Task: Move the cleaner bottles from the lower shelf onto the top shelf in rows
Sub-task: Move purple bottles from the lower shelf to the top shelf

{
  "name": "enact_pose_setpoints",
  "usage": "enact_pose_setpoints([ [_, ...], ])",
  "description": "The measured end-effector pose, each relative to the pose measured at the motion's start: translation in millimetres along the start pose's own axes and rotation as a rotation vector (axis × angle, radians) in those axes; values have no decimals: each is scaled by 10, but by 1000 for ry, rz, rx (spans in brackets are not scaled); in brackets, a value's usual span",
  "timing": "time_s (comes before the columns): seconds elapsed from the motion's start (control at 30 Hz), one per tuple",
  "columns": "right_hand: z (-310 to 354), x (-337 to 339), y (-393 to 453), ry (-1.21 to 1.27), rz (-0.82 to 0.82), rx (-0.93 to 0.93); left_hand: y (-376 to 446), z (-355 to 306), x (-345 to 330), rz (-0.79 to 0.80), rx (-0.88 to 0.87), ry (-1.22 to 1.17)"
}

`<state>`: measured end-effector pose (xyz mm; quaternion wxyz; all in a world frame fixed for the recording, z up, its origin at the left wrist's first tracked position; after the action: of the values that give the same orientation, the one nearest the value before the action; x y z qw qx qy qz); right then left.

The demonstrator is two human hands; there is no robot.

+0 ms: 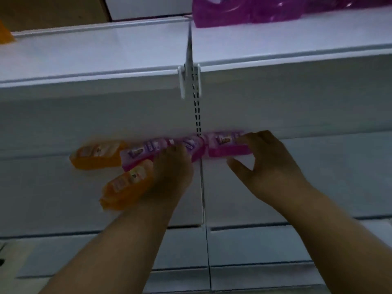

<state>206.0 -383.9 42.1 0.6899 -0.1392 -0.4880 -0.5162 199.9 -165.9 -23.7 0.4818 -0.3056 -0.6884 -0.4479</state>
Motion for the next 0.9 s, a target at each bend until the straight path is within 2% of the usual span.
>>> enact_pose_setpoints([
  [0.1, 0, -92, -50, -46, -43, -84, 313, 78, -231, 107, 18, 144],
  [0.23, -18, -224, -81, -61, -58, -167, 481, 119, -410, 273, -64, 256],
  [0.33, -41, -312, -71, -65, -49, -195, 500, 155, -470, 357, -71, 248],
  [0.4, -87, -360, -22, -27, -42, -203, 413, 157, -439, 342, -22, 81],
  [0.57, -289, -572, 244, 100, 15, -204, -85, 269, 40, 149, 59, -623],
  [0.67, -371, -815, 505, 12, 63, -192, -419, 287, 378, 101, 131, -1049],
  [0.77, -429, -1083, 789, -83, 129, -196, -721, 288, 541, 25, 205, -1237],
  [0.87, -541, -1420, 977, -193, 334, -180, -945, 345, 538, -76, 428, -1405],
  [0.9, -574, -1495, 994, -194, 368, -165, -1002, 341, 517, -63, 503, -1497],
])
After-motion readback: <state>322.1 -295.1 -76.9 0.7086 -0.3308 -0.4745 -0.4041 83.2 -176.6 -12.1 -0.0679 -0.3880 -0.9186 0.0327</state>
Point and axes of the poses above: each hand's wrist, its own y-axis towards the middle knuckle, its own x-axis out of the back of the hand, z = x × y, the point moved 7 cm from there along y, towards the middle knuckle
